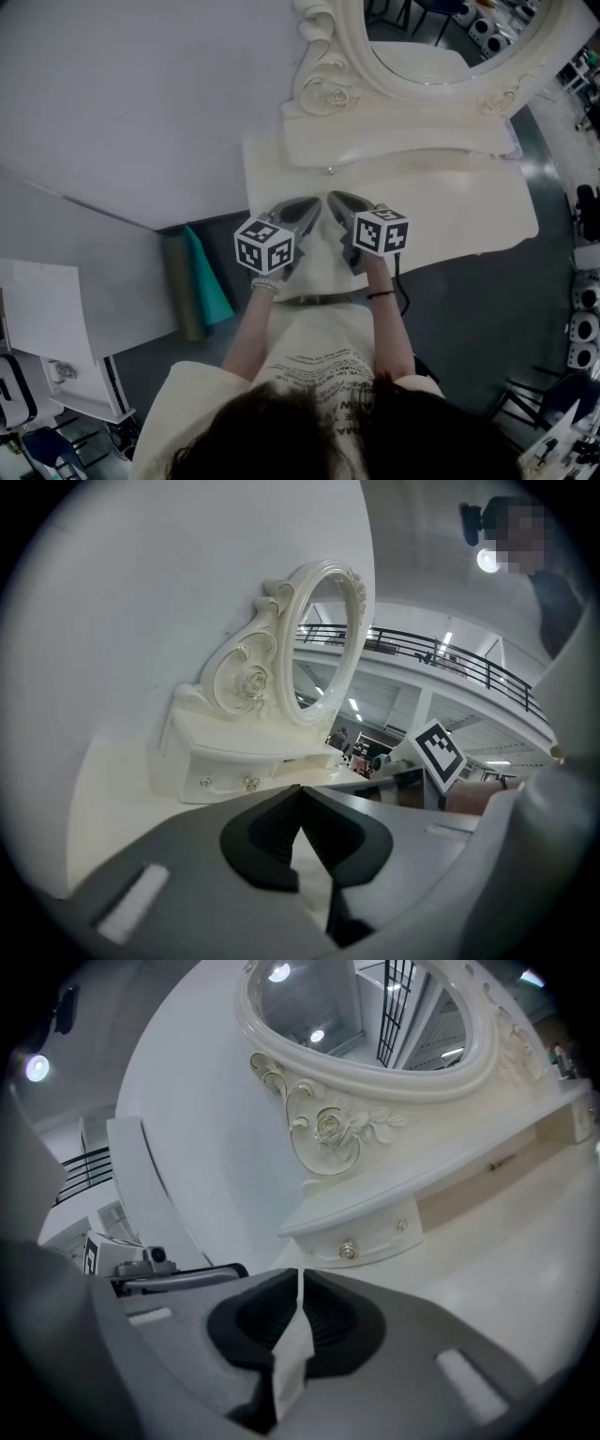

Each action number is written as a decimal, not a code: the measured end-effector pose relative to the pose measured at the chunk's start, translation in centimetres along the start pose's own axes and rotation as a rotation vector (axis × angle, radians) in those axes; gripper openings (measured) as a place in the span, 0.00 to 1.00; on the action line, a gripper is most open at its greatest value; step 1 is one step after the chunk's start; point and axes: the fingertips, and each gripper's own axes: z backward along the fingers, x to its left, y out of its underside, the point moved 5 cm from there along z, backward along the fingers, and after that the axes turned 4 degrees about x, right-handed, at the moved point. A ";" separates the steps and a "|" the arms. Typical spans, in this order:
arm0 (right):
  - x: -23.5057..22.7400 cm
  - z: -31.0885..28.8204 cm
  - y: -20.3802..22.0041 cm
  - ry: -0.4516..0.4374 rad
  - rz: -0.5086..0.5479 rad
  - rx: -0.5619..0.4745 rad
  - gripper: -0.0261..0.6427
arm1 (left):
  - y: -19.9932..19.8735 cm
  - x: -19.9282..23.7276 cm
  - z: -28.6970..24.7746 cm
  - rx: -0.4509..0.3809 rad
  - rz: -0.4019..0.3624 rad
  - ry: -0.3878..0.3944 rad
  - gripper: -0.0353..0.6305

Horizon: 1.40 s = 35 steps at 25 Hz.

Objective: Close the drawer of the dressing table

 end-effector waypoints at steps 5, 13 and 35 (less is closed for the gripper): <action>0.7 0.6 -0.1 -0.025 0.016 -0.020 0.04 | -0.1 -0.8 0.3 -0.006 -0.015 0.011 0.06; 1.7 1.1 -0.8 -0.068 0.065 -0.063 0.04 | -0.5 -1.0 0.6 -0.015 -0.024 0.011 0.06; 2.0 0.8 -1.8 -0.089 0.095 -0.105 0.04 | -0.7 -0.3 0.2 -0.010 -0.024 0.019 0.06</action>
